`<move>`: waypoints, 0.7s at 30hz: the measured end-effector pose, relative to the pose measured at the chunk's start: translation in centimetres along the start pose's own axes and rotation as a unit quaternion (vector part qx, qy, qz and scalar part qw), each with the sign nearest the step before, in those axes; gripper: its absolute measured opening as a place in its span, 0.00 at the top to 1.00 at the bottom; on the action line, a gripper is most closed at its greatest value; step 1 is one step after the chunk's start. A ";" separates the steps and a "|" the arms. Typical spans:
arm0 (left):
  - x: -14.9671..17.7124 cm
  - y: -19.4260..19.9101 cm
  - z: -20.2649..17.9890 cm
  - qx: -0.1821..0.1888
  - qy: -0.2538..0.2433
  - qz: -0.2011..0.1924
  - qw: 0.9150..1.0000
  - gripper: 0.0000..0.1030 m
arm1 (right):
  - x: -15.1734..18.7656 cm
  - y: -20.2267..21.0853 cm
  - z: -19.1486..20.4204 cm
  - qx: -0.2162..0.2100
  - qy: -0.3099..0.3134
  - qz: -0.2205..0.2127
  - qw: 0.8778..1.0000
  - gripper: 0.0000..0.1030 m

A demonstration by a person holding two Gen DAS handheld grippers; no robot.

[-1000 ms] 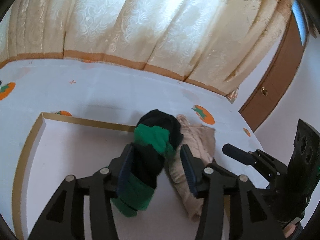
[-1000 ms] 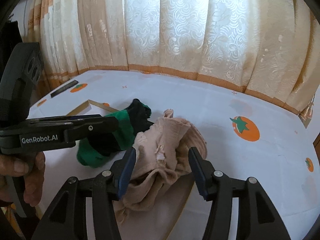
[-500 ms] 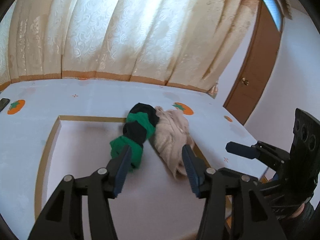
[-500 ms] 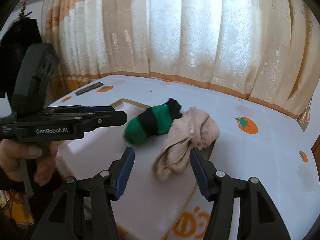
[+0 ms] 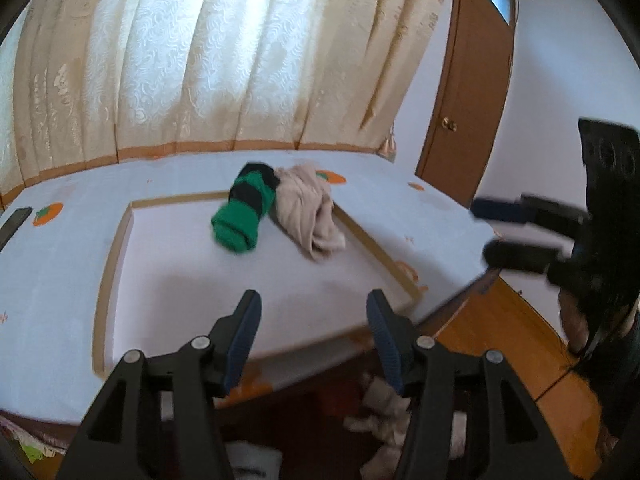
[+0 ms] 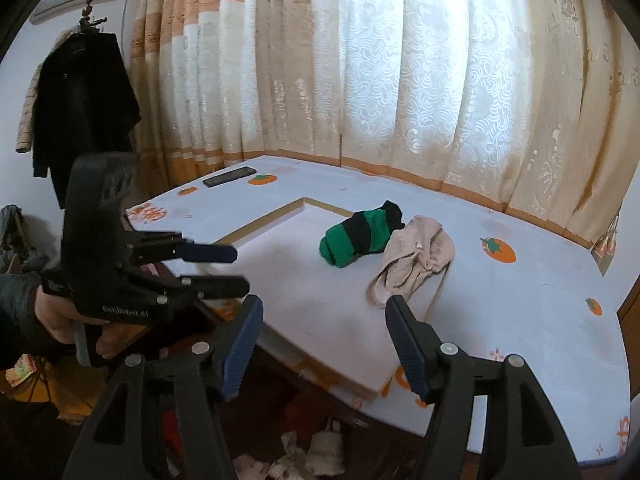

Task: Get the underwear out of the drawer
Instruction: 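Lower both tools back into the open drawer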

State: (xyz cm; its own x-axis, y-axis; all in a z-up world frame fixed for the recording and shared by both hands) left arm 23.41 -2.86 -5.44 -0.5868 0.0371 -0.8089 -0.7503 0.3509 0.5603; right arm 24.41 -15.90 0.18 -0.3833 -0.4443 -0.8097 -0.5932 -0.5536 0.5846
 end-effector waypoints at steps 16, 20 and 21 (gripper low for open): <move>10.3 2.7 5.1 -0.070 0.010 0.079 0.994 0.43 | 3.7 5.5 2.2 0.005 0.034 0.049 0.998 0.34; 12.7 1.7 6.4 -0.094 0.008 0.122 0.988 0.43 | 6.4 4.9 3.0 -0.004 0.044 0.089 0.995 0.34; 13.2 1.4 6.6 -0.096 0.009 0.131 0.987 0.43 | 7.2 4.7 3.2 -0.005 0.048 0.100 0.994 0.34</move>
State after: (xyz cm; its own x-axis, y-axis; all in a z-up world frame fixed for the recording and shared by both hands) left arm 16.66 4.30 -16.50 -0.7729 0.0852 -0.6288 -0.6144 0.1476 0.7751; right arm 16.59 -19.47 -3.02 -0.4236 -0.6101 -0.6696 -0.5049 -0.4547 0.7337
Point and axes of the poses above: each gripper's, at about its wrist camera, not at the fingertips, and y roughly against the way its jaws point, z to its left, x to its underside, the point moved 6 cm from there along -y, roughly the way its jaws point, and after that the axes turned 1 degree about z, right-handed, at the moved point
